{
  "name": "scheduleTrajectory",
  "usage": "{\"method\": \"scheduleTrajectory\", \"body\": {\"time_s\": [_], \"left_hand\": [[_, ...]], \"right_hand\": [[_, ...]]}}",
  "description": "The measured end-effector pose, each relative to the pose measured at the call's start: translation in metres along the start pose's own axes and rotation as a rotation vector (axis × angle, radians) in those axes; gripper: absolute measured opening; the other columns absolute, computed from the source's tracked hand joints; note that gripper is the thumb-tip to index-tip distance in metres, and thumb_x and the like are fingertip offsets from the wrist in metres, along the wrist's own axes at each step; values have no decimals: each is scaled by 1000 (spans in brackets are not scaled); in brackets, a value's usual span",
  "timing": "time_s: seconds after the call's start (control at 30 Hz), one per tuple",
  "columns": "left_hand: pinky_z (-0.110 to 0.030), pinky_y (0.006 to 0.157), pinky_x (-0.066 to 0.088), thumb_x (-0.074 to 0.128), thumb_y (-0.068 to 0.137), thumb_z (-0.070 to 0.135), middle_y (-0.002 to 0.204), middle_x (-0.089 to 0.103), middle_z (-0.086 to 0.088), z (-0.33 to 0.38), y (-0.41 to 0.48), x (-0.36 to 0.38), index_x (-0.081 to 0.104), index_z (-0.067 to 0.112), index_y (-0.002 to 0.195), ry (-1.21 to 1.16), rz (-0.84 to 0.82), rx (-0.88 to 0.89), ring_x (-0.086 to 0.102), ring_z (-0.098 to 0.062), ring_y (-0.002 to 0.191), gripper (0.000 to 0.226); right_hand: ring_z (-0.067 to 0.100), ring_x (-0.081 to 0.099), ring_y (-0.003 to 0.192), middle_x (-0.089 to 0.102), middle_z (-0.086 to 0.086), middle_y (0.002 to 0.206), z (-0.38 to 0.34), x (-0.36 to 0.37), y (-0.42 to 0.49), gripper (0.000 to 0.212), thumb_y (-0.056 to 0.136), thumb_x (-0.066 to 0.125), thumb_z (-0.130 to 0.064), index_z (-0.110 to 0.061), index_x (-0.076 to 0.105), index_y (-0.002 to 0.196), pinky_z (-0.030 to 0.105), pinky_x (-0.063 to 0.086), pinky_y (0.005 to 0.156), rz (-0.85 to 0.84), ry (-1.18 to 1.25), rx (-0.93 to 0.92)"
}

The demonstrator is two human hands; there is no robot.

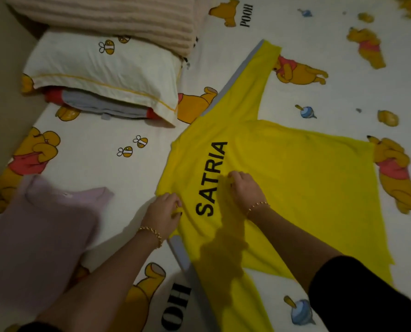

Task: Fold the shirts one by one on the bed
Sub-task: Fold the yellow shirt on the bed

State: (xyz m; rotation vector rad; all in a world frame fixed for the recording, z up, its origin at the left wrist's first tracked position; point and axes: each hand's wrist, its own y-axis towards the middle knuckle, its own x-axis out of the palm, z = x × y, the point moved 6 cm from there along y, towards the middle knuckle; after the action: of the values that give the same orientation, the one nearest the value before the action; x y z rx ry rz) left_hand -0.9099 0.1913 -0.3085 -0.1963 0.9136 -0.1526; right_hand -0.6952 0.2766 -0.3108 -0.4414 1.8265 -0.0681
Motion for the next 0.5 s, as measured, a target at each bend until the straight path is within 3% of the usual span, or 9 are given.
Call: {"method": "scheduleTrajectory", "body": {"time_s": [0.1,0.23,0.33,0.4,0.5], "left_hand": [[-26,69,37,60,76,4,80,46,10,11,-24,20,47,26,82,20,-86,75,49,-12,79,27],[-32,82,32,55,67,15,91,48,10,24,-62,39,46,29,87,246,-210,204,50,-13,91,26],[-44,91,42,63,51,24,98,48,10,30,-90,51,49,29,96,473,-287,348,50,-14,93,47],[-48,86,48,69,36,30,98,52,8,36,-108,60,48,29,99,580,-275,452,54,-14,89,67],[-50,85,50,79,30,21,93,58,4,46,-120,73,49,27,99,681,-218,559,61,-16,83,75]], "right_hand": [[29,46,119,51,12,130,41,11,-51,35,97,43,-15,-13,46,132,38,39,95,-45,-21,84],[33,54,106,57,13,113,80,12,-131,30,88,50,-15,-10,56,117,43,42,83,2,-58,168],[31,56,86,57,9,94,89,17,-188,38,70,40,-31,-13,55,100,42,45,68,64,-157,145],[29,48,86,55,9,94,93,23,-217,44,61,40,-36,-14,47,99,43,45,69,63,-229,128],[29,47,88,56,10,96,98,28,-240,48,59,63,-33,-13,43,98,46,46,74,53,-315,112]]}}
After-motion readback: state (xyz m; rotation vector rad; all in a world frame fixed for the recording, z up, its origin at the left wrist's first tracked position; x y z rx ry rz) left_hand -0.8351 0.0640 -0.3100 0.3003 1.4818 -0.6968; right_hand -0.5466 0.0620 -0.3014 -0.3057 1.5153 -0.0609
